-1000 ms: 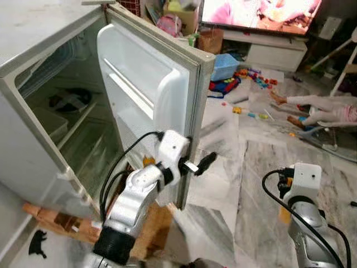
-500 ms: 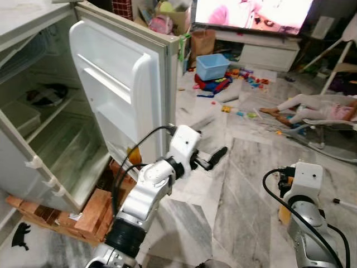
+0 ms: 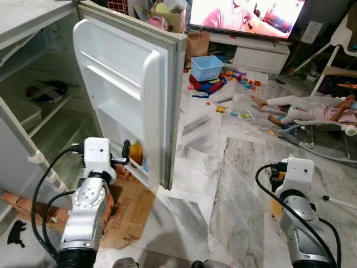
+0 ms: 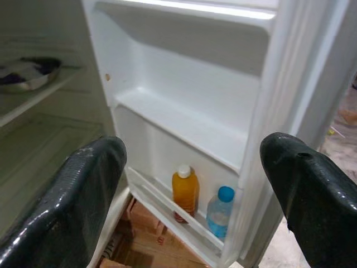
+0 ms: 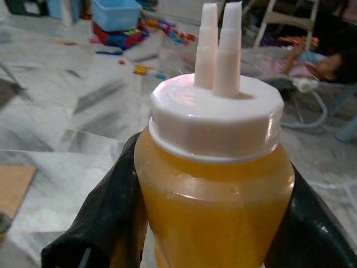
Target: Restocking fridge
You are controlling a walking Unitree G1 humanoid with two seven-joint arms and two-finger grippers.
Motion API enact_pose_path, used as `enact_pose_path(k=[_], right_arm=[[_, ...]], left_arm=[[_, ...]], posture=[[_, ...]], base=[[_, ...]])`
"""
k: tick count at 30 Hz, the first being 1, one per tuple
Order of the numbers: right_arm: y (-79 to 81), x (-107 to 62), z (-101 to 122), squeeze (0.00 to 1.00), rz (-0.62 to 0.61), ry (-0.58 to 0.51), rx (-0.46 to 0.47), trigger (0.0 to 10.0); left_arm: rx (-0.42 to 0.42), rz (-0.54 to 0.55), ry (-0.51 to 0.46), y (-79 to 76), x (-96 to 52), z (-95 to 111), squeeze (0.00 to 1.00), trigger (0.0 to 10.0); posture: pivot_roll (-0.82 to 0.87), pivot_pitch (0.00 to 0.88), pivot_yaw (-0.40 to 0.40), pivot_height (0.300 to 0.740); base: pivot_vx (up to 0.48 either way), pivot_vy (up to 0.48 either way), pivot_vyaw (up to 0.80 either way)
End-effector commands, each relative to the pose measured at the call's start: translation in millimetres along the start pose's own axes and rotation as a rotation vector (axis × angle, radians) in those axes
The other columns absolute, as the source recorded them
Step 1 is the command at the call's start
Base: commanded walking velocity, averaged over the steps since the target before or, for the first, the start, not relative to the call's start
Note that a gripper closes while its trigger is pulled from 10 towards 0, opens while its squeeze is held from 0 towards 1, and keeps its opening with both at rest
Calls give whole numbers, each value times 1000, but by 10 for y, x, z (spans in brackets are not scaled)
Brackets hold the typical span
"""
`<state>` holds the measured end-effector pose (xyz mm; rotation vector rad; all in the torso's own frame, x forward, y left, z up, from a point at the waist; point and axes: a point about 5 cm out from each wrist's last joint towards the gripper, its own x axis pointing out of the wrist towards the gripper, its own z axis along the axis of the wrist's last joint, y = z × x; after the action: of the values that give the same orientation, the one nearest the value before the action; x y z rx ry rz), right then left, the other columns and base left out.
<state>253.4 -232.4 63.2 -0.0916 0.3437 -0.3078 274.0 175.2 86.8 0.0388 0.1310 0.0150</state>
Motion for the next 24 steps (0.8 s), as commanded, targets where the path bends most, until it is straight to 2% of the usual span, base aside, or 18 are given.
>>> enact_pose_path(k=[1, 7, 24], right_arm=[[14, 27, 76, 0, 21, -38, -13, 10000], [47, 43, 123, 0, 43, -66, -12, 10000], [73, 43, 139, 0, 61, -84, -1, 10000]], left_arm=[[-19, 3, -14, -8, 3, 46, 0, 10000], [-21, 11, -31, -17, 49, 87, 0, 10000], [-33, 15, -49, -103, 137, 146, 0, 10000]], posture=[[85, 0, -82, 740], [79, 0, -78, 740], [79, 0, -78, 740]], base=[[364, -277, 0], [437, 0, 294], [479, 0, 0]])
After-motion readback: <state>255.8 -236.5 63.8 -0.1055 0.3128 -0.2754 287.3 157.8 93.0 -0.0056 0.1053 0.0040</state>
